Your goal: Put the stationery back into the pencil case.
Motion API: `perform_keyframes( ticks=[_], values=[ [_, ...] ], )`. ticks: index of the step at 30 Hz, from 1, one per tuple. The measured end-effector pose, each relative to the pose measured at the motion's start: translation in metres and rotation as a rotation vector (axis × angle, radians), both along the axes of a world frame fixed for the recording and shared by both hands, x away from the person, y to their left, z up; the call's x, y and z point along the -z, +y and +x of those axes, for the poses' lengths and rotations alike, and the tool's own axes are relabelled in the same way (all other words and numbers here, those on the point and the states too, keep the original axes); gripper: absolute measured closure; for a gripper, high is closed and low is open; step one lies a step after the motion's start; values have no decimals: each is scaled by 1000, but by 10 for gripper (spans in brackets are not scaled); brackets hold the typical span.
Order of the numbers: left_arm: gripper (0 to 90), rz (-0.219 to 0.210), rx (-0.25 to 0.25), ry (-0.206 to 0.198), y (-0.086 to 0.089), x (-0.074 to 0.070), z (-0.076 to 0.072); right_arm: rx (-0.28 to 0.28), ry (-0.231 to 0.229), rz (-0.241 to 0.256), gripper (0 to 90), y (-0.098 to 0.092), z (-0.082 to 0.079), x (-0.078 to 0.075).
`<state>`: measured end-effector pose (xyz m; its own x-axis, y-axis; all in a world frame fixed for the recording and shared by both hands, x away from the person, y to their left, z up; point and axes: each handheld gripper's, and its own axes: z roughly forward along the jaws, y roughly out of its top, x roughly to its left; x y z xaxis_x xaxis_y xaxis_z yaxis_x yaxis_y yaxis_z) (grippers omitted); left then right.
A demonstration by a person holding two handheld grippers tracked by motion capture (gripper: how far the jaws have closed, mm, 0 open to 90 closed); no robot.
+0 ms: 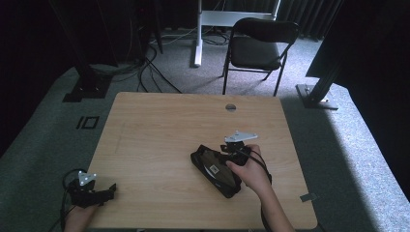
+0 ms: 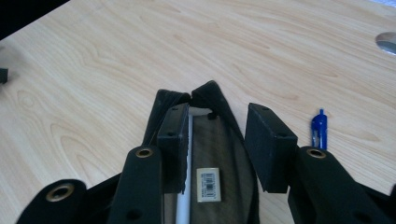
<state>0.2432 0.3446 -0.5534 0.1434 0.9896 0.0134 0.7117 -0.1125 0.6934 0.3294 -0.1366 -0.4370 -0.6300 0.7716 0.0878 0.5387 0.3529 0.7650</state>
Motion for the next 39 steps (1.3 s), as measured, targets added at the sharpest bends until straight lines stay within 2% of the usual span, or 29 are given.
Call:
perform_keyframes(
  ticks=[6,11,19,29,33,39],
  values=[
    [2,1,0,0,0,0,0,42,-28,18,598,-9,4,0],
    [2,0,0,0,0,0,0,69,-32,24,595,-16,7,3],
    [3,0,0,0,0,0,0,133,-27,38,589,-32,16,16],
    [2,0,-1,-1,0,0,0,176,-34,37,584,-44,25,27],
    [2,0,-1,0,0,0,0,175,-28,36,570,-45,29,35],
    [3,0,-1,0,0,0,0,212,-17,42,573,-51,37,49]
  ],
)
